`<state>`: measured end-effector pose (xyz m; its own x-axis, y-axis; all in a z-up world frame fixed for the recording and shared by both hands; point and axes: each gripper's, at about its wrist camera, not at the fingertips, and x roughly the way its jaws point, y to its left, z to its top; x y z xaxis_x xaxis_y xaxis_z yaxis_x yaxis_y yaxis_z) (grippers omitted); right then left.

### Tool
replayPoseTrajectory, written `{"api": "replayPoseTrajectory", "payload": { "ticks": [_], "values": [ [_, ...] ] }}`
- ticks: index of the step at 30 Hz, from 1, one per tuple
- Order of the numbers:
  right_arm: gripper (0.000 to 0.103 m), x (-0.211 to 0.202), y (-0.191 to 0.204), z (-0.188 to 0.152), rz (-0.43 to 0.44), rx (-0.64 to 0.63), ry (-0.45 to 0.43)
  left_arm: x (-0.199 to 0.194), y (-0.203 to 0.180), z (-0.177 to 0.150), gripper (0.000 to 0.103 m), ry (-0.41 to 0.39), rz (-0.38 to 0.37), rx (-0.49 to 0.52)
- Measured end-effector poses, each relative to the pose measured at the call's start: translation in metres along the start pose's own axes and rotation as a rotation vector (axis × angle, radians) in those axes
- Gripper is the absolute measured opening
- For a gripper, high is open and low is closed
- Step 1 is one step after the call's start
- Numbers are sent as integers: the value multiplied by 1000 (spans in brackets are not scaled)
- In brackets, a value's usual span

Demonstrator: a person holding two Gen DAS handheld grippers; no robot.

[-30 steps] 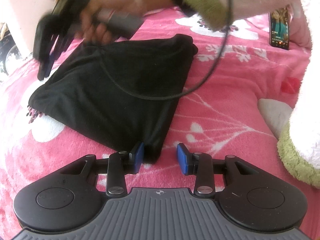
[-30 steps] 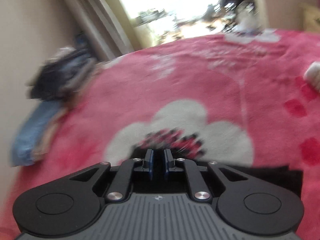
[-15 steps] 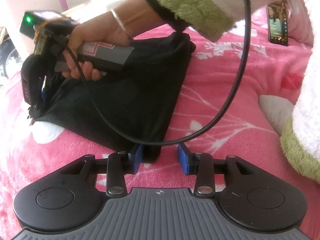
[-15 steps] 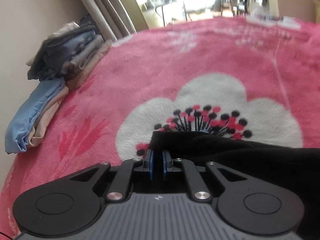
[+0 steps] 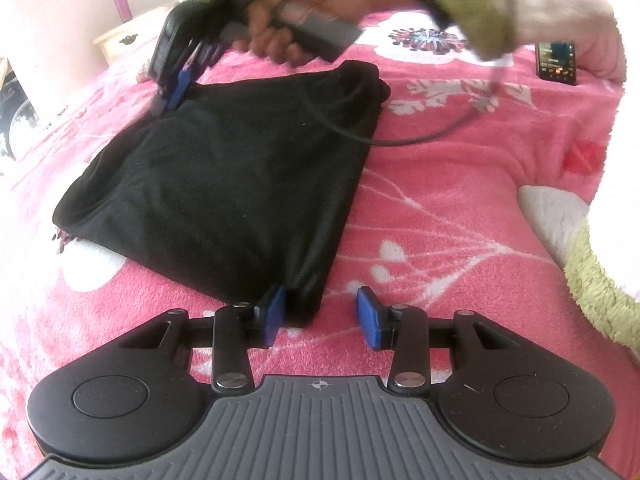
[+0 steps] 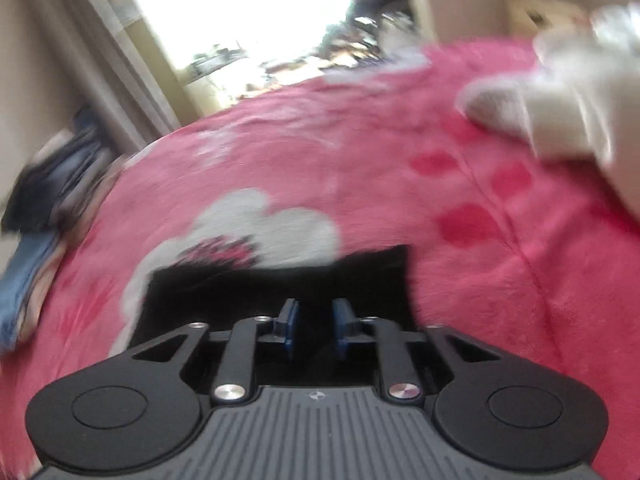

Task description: Fold clothes

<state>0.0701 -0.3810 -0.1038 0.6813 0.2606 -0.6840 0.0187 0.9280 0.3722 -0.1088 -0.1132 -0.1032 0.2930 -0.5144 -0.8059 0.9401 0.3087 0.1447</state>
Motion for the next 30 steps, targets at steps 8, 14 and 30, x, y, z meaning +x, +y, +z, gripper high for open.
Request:
{"api": "replayPoseTrajectory", "payload": {
  "ticks": [8, 14, 30],
  "values": [
    [9, -6, 0, 19, 55, 60, -46, -2, -4, 0, 40, 3, 24, -2],
    [3, 45, 42, 15, 63, -117, 127, -1, -4, -1, 40, -2, 26, 19],
    [18, -147, 30, -48, 28, -174, 28, -32, 18, 12, 41, -119, -11, 23]
  ]
}}
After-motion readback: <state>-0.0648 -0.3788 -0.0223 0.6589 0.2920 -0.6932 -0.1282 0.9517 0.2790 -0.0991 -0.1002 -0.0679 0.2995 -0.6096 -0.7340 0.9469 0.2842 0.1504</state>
